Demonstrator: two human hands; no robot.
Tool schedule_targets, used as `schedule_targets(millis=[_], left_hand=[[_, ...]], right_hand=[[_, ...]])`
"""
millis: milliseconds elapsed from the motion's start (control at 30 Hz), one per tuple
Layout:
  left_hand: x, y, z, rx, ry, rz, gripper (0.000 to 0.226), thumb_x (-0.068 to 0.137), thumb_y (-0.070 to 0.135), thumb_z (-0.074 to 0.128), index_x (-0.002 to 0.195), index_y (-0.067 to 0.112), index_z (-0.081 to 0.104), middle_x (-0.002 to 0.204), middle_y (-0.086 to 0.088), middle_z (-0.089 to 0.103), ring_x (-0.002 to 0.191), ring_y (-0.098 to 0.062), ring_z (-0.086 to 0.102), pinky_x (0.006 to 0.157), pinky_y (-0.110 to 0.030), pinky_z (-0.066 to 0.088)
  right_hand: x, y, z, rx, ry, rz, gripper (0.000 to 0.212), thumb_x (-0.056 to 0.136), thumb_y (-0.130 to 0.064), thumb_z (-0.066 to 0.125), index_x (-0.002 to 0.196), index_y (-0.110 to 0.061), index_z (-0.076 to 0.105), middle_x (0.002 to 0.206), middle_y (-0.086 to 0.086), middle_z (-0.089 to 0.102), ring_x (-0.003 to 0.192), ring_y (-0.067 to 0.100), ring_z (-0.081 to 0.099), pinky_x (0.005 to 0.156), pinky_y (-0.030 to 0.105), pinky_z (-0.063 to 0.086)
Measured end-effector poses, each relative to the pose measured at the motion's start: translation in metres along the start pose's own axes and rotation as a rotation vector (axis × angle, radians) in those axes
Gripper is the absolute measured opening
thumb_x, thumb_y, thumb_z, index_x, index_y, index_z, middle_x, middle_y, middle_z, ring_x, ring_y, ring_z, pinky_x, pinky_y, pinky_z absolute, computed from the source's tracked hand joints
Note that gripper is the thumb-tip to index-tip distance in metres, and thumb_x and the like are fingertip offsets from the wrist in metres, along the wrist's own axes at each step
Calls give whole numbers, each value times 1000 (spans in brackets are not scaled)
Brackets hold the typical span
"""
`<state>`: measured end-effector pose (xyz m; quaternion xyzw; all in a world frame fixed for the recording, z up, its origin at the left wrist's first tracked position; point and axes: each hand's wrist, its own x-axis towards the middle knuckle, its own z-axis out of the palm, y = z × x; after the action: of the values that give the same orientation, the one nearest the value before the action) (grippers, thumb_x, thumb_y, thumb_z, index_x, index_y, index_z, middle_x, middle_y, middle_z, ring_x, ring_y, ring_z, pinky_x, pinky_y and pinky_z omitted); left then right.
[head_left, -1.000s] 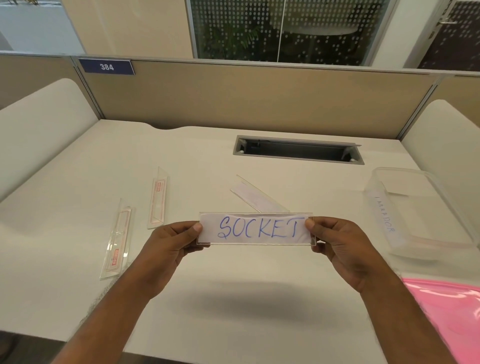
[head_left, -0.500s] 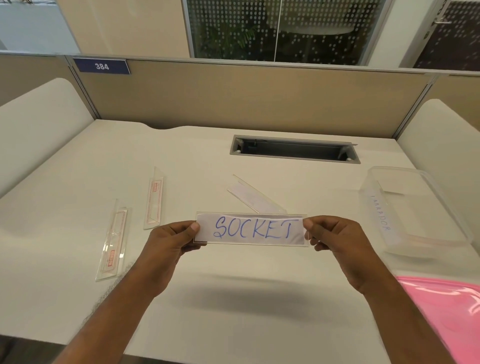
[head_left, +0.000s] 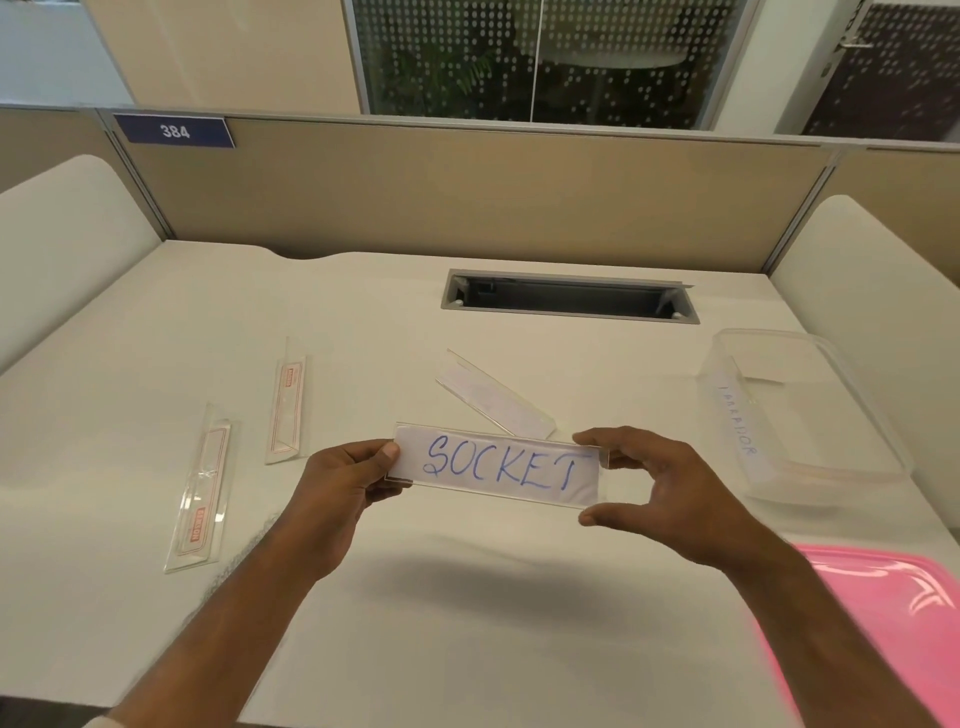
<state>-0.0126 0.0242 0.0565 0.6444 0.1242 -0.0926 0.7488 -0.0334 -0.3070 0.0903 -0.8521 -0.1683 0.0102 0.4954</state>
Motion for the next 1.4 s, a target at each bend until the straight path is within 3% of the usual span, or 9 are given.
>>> schedule_targets(millis=[100,333,467,533,633,767,933,1333,1400], left_hand=[[5,-3,4,-11,-2,-10,19,96,12,57,102,7,75,93,-11,78,73,-16,70,76,-30,53],[14,-9,19,45,-13,24,20,98,14,57,107,8,74,100,-12,77,81,-19,68,80,-31,56],[22,-18,30,200,145,130,15,96,30,61,100,27,75,92,7,78,83,-15,68,82,-29,55],[28,-29,33,397,283,243,18,96,36,59,108,30,71,103,12,75,94,-12,66,87,-28,51],[41,-51,36,841,386,480,39,97,36,57,130,17,61,130,-1,64,119,-20,57,102,-34,43],[63,-81,50,1142,228,494,64,98,46,47,149,8,37,155,-10,40,147,-26,29,120,-37,21],[85,-108,69,1328,64,423,81,96,61,27,157,10,11,166,-3,9,154,-18,-1,123,-34,-1],[98,-122,74,1458,16,399,88,93,68,16,157,10,2,167,-1,-4,153,-15,-8,124,-34,-2],[99,-125,74,1470,2,421,89,92,69,14,157,10,3,166,0,-4,152,-13,-8,124,-34,-1]], right_hand=[[-4,5,-1,-16,-18,-3,69,61,-27,91,121,-42,60,121,-26,62,113,3,60,95,12,44],[-9,13,-7,-48,61,-21,62,62,-21,90,119,-27,66,114,-20,67,106,9,65,91,21,51],[-12,19,-13,-66,120,7,62,60,-20,91,118,-27,68,111,-21,69,101,8,66,90,21,51],[-14,23,-18,-75,169,20,62,60,-19,91,116,-31,67,108,-22,69,98,5,66,87,15,50],[-18,29,-25,-78,260,64,63,58,-17,92,114,-31,68,106,-17,70,93,2,65,81,8,48],[-23,36,-34,-118,350,105,62,58,-18,92,114,-28,67,102,-17,68,88,2,63,75,6,47],[-29,41,-55,-210,453,146,63,59,-17,92,117,-21,67,98,-7,68,86,16,66,72,9,49],[-39,53,-129,-408,765,234,60,63,-23,90,117,-16,67,87,2,65,73,20,58,67,9,46],[-40,55,-140,-514,808,228,60,64,-22,89,118,-11,66,90,5,65,72,20,56,70,16,48]])
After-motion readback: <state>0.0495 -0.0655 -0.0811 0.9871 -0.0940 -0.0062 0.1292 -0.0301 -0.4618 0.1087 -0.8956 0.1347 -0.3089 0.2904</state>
